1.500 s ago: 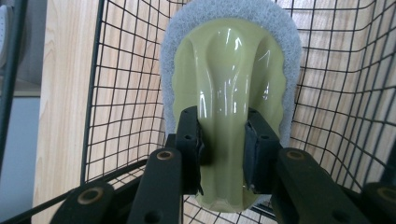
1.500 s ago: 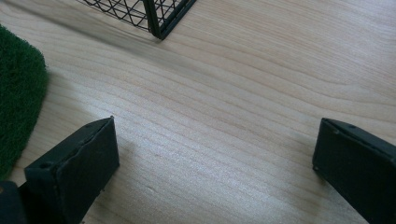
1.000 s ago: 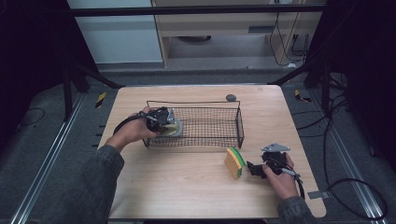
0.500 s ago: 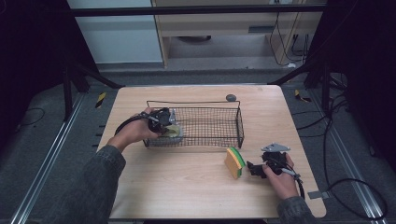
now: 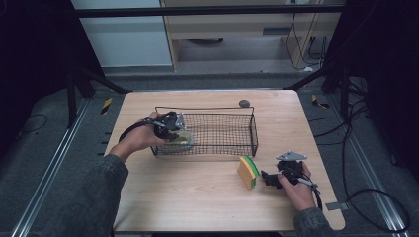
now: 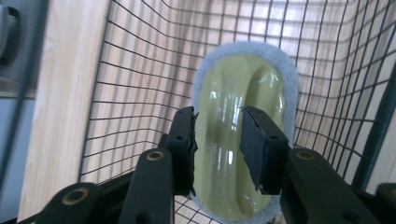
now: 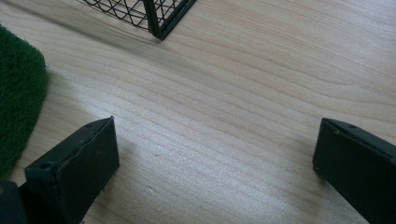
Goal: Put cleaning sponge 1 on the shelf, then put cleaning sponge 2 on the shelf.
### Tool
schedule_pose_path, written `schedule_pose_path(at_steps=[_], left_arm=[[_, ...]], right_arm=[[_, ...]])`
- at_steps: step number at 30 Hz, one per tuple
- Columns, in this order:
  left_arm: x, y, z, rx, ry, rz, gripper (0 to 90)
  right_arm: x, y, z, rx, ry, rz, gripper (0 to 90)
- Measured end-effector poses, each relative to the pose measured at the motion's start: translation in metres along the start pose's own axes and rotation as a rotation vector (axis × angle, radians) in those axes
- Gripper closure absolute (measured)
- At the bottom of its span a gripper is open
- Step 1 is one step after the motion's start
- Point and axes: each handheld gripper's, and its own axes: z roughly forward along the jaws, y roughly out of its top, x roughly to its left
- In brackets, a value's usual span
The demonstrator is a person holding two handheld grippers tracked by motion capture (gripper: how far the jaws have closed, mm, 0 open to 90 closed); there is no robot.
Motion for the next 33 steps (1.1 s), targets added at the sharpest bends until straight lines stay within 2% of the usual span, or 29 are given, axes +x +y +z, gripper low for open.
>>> schedule_pose_path(at_steps=[6, 8, 9, 10, 11, 12, 13, 16, 18, 21, 22, 23, 24, 26, 27, 28, 29, 30, 33], left_arm=[[0.003, 0.001, -0.009, -0.041, 0.036, -0.043, 57.5], [0.004, 0.001, -0.011, -0.051, 0.05, -0.057, 52.4], [0.005, 0.002, -0.012, -0.055, 0.065, -0.074, 45.3], [0.005, 0.002, -0.012, -0.055, 0.065, -0.074, 39.1], [0.006, 0.002, -0.013, -0.064, 0.077, -0.095, 39.1], [0.008, 0.003, -0.015, -0.071, 0.086, -0.131, 29.9], [0.009, 0.003, -0.017, -0.076, 0.092, -0.149, 22.7], [0.007, 0.001, -0.028, -0.143, 0.099, -0.205, 8.9], [0.006, 0.001, -0.031, -0.153, 0.099, -0.21, 7.2], [-0.001, 0.001, -0.038, -0.203, 0.096, -0.229, 5.5], [-0.003, 0.0, -0.041, -0.211, 0.101, -0.234, 4.5], [-0.008, -0.002, -0.047, -0.229, 0.123, -0.257, 4.2], [-0.008, -0.002, -0.047, -0.229, 0.123, -0.257, 4.2], [-0.013, -0.006, -0.053, -0.252, 0.138, -0.286, 4.1], [-0.017, -0.008, -0.056, -0.268, 0.151, -0.316, 4.1], [-0.025, -0.015, -0.065, -0.279, 0.173, -0.375, 4.3], [-0.03, -0.019, -0.069, -0.284, 0.177, -0.398, 4.3], [-0.03, -0.019, -0.069, -0.284, 0.177, -0.398, 4.1], [-0.052, -0.035, -0.079, -0.309, 0.204, -0.483, 3.9]], right_arm=[[0.0, 0.0, 0.0, 0.0, 0.0, 0.0, 0.6], [0.0, 0.0, 0.0, 0.0, 0.0, 0.0, 0.6], [0.0, 0.0, 0.0, 0.0, 0.0, -0.001, 0.6], [0.0, 0.0, 0.0, 0.0, 0.0, -0.001, 0.6], [0.0, 0.0, 0.0, 0.0, 0.0, 0.0, 0.6], [0.0, 0.0, 0.0, 0.0, 0.0, 0.0, 0.6], [0.0, 0.0, 0.0, 0.0, 0.0, 0.0, 0.6], [0.0, 0.0, 0.0, 0.0, 0.0, 0.0, 0.6], [0.0, 0.0, 0.0, 0.0, 0.0, 0.0, 0.6], [0.0, 0.0, 0.0, 0.0, 0.0, 0.001, 0.6], [0.0, 0.0, 0.0, 0.0, -0.001, 0.003, 0.6], [0.0, 0.0, 0.0, 0.0, -0.003, 0.004, 0.6], [0.0, 0.0, 0.0, 0.0, -0.003, 0.004, 0.6], [0.0, 0.0, 0.0, 0.0, -0.001, 0.006, 0.4], [0.0, 0.0, 0.0, 0.0, -0.002, 0.007, 0.4], [0.0, 0.0, 0.0, 0.0, -0.004, 0.009, 0.5], [0.001, 0.0, 0.0, 0.0, -0.005, 0.009, 0.5], [0.001, 0.0, 0.0, 0.0, -0.005, 0.009, 0.5], [0.001, 0.001, 0.0, -0.002, -0.007, 0.015, 0.7]])
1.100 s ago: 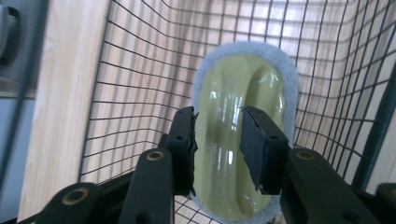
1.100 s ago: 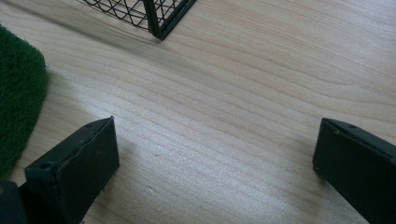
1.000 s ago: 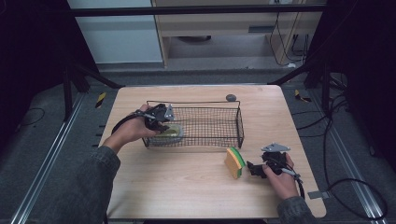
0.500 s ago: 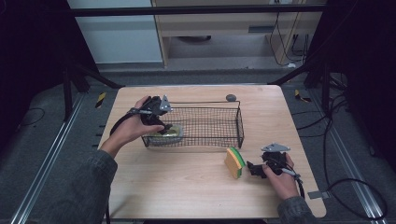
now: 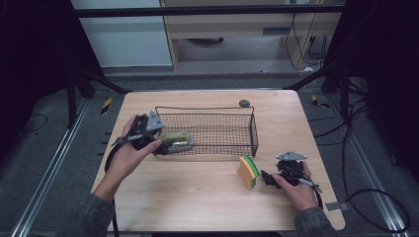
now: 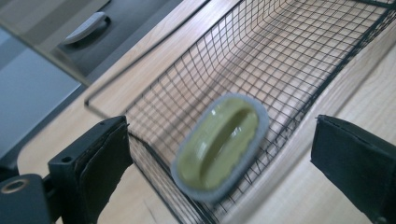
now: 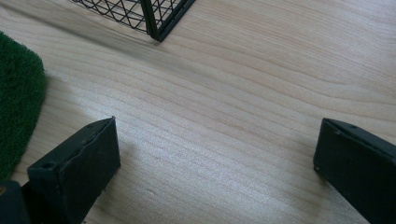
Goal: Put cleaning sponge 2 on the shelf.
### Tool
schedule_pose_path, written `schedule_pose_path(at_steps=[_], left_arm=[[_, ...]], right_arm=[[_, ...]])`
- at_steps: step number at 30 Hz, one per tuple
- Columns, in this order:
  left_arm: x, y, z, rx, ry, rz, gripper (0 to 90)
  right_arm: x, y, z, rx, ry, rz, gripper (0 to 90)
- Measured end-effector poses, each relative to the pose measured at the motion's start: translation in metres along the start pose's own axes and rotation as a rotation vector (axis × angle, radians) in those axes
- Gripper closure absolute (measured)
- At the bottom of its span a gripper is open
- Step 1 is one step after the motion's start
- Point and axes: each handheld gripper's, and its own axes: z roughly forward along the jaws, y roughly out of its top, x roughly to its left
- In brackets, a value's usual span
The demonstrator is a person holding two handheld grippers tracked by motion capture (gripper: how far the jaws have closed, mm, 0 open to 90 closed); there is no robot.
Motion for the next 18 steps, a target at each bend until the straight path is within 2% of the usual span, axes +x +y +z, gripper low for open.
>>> schedule_pose_path(at_steps=[3, 4, 5, 6, 7, 8, 9, 10, 12, 13, 14, 15, 16, 18], left_arm=[[-0.012, -0.024, -0.01, -0.027, 0.025, -0.066, 4.1], [-0.018, -0.038, -0.014, -0.039, 0.037, -0.102, 4.2], [-0.018, -0.038, -0.014, -0.039, 0.037, -0.102, 4.5], [-0.023, -0.053, -0.014, -0.067, 0.067, -0.152, 4.6], [-0.023, -0.053, -0.014, -0.067, 0.067, -0.152, 4.8], [-0.027, -0.067, -0.009, -0.049, 0.076, -0.173, 5.0], [-0.027, -0.067, -0.009, -0.049, 0.076, -0.173, 5.0], [-0.031, -0.08, -0.002, -0.031, 0.074, -0.199, 5.0], [-0.033, -0.085, 0.002, -0.015, 0.076, -0.198, 5.0], [-0.035, -0.089, 0.005, -0.003, 0.08, -0.204, 5.0], [-0.039, -0.094, 0.01, -0.004, 0.056, -0.246, 5.0], [-0.039, -0.094, 0.01, -0.004, 0.056, -0.246, 4.9], [-0.04, -0.096, 0.012, 0.001, 0.039, -0.253, 4.8], [-0.042, -0.099, 0.015, 0.021, 0.035, -0.256, 4.9]], right_arm=[[0.001, 0.0, -0.001, 0.004, -0.004, 0.011, 1.5], [0.001, 0.0, -0.002, 0.009, -0.007, 0.007, 3.6], [0.0, 0.0, -0.004, 0.013, -0.009, 0.008, 6.1], [0.0, 0.0, -0.005, 0.02, -0.016, 0.01, 8.1], [0.0, 0.0, -0.005, 0.02, -0.016, 0.01, 8.1], [0.002, 0.001, -0.01, 0.032, -0.033, 0.018, 9.8], [0.002, 0.001, -0.01, 0.032, -0.033, 0.018, 9.8], [0.005, 0.003, -0.02, 0.028, -0.054, 0.003, 14.6], [0.009, 0.007, -0.03, 0.048, -0.075, -0.033, 16.4], [0.009, 0.007, -0.03, 0.048, -0.075, -0.033, 16.4], [0.014, 0.013, -0.041, 0.091, -0.08, -0.058, 17.5], [0.014, 0.013, -0.041, 0.091, -0.08, -0.058, 17.5], [0.016, 0.023, -0.052, 0.137, -0.084, -0.081, 19.2], [0.018, 0.035, -0.064, 0.171, -0.08, -0.081, 19.2]])
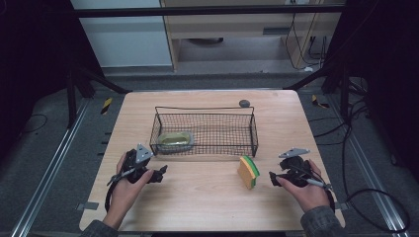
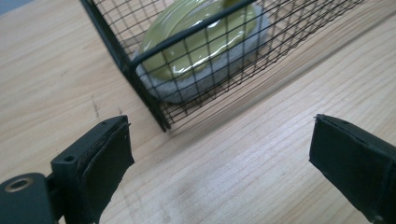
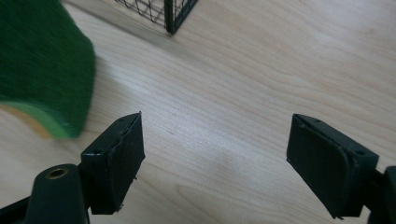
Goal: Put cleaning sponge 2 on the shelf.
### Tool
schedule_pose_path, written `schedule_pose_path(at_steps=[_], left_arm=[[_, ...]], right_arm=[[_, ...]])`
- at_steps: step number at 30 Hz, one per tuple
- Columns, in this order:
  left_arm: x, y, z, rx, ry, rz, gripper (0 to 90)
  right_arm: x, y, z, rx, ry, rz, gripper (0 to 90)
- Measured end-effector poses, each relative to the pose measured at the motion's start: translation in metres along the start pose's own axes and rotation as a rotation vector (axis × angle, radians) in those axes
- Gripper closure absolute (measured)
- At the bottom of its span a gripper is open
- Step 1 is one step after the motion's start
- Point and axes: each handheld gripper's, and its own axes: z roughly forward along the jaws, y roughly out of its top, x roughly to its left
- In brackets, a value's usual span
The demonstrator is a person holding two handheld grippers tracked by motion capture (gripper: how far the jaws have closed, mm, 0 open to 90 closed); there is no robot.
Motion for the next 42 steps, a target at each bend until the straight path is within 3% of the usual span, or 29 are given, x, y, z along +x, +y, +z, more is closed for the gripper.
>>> schedule_pose_path(at_steps=[1, 2, 5, 7, 10, 15, 21, 28, 33, 37, 42], left_arm=[[0.0, -0.002, 0.001, 0.003, 0.005, -0.011, 4.9], [0.0, -0.003, 0.001, -0.002, 0.001, -0.024, 5.6], [0.004, -0.005, 0.0, -0.018, 0.014, -0.053, 5.4], [0.005, -0.01, 0.002, 0.009, 0.004, -0.062, 5.3], [0.004, -0.022, 0.005, 0.033, -0.034, -0.101, 5.3], [0.004, -0.026, 0.011, 0.064, -0.065, -0.099, 4.9], [-0.001, -0.028, 0.017, 0.093, -0.079, -0.069, 4.8], [-0.003, -0.029, 0.026, 0.137, -0.08, -0.06, 4.4], [-0.003, -0.03, 0.027, 0.136, -0.085, -0.066, 3.0], [0.0, -0.033, 0.028, 0.129, -0.106, -0.097, 1.9], [0.001, -0.033, 0.029, 0.126, -0.108, -0.095, 0.4]], right_arm=[[0.0, 0.0, 0.0, 0.0, 0.0, 0.0, 19.2], [-0.001, 0.011, -0.014, 0.017, 0.001, 0.002, 19.7], [0.0, 0.024, -0.03, 0.029, 0.015, 0.011, 19.2], [0.001, 0.029, -0.035, 0.034, 0.024, 0.018, 18.5], [0.01, 0.048, -0.054, 0.026, 0.038, 0.02, 16.0], [0.028, 0.074, -0.066, 0.034, 0.062, 0.014, 15.9], [0.044, 0.087, -0.063, 0.077, 0.105, 0.007, 20.1], [0.061, 0.095, -0.042, 0.136, 0.134, -0.03, 20.1], [0.066, 0.094, -0.031, 0.166, 0.132, -0.049, 19.6], [0.067, 0.092, -0.024, 0.18, 0.131, -0.04, 19.8], [0.067, 0.09, -0.013, 0.202, 0.137, -0.042, 20.5]])
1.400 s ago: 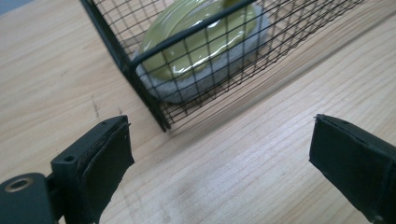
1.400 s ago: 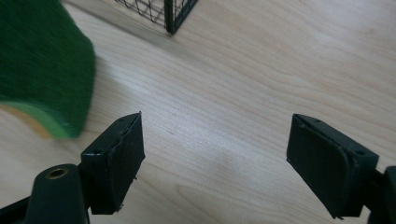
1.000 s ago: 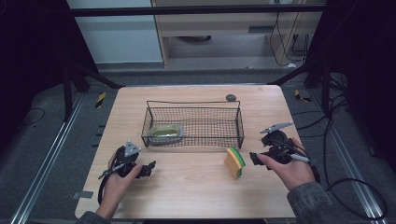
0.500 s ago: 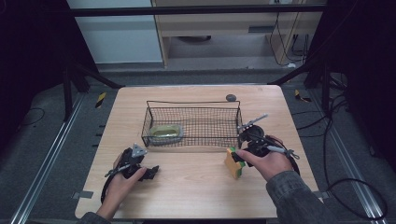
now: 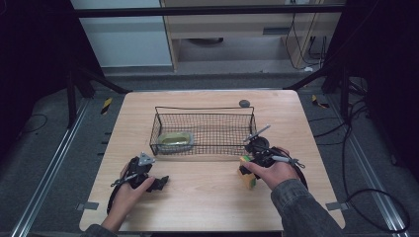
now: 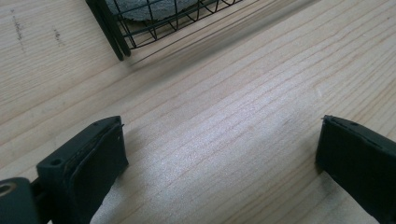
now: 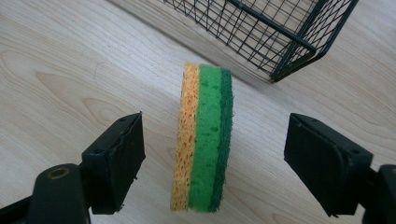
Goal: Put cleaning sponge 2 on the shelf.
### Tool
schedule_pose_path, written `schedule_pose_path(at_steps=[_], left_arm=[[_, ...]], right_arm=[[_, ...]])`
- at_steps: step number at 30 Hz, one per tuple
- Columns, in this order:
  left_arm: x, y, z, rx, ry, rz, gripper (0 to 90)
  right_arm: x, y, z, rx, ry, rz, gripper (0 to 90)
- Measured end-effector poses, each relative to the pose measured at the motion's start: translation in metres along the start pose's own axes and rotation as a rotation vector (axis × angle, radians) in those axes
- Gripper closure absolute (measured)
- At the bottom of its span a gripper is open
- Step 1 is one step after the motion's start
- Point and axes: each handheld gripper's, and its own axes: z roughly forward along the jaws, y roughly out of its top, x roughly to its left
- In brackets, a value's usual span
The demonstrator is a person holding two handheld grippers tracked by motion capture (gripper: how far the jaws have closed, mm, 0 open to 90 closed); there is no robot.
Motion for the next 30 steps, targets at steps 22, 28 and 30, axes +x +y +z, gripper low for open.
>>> schedule_pose_path(at_steps=[22, 28, 30], left_arm=[[0.0, 0.0, 0.0, -0.004, -0.002, -0.001, 0.0], [0.0, 0.0, 0.001, -0.005, -0.004, 0.001, 0.0], [0.0, 0.0, 0.0, -0.004, -0.005, 0.003, 0.0]], right_arm=[[0.005, 0.008, 0.033, 0.11, 0.043, -0.005, 44.5], [0.004, 0.007, 0.031, 0.115, 0.057, -0.016, 63.5], [0.002, 0.005, 0.03, 0.106, 0.058, -0.018, 64.1]])
